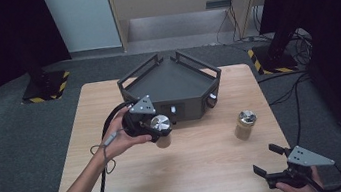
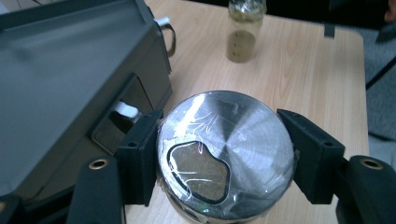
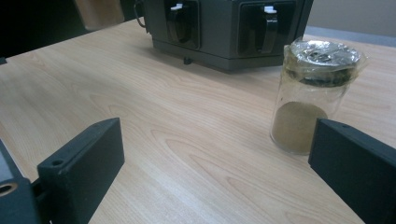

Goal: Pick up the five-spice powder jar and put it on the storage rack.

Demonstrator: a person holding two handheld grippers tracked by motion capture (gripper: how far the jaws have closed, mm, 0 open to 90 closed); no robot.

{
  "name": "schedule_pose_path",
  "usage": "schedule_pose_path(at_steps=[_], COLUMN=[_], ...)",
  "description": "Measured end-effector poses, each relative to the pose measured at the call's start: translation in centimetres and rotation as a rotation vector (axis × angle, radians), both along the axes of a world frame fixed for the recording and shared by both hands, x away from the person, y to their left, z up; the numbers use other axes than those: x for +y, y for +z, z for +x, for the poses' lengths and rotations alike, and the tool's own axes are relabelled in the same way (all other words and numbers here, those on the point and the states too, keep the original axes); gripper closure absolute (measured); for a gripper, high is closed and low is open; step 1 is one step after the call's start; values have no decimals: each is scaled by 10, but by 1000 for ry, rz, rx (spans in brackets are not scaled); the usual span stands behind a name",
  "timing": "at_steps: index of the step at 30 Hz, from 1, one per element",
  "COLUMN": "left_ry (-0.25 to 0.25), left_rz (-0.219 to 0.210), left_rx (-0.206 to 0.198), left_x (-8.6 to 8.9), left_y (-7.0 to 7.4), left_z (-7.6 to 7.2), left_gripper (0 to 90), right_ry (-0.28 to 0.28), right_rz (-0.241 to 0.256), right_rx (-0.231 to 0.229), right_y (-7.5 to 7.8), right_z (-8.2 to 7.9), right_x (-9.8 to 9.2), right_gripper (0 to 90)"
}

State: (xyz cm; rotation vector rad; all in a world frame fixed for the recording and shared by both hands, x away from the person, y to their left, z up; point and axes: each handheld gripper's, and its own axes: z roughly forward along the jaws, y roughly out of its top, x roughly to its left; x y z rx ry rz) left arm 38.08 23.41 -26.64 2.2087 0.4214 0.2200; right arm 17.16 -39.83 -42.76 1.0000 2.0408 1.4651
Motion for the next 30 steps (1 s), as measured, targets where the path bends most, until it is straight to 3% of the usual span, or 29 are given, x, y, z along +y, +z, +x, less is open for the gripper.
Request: schedule_pose_path(at_steps=[14, 24, 30], left_ry=[44, 84, 141], left_rz=[5, -4, -5], left_rx=[-40, -32, -13], left_x=[-1, -3, -7], left_y=[46, 64, 69], left_z=[23, 42, 58], left_gripper=[337, 337, 336], right_ry=[-3, -3, -2], right_rz=[20, 27, 29], right_rx=[12, 13, 19], right_y=[-2, -2, -2], right_z=[1, 1, 2], right_x=[-2, -2, -2], right_gripper=[12, 9, 10])
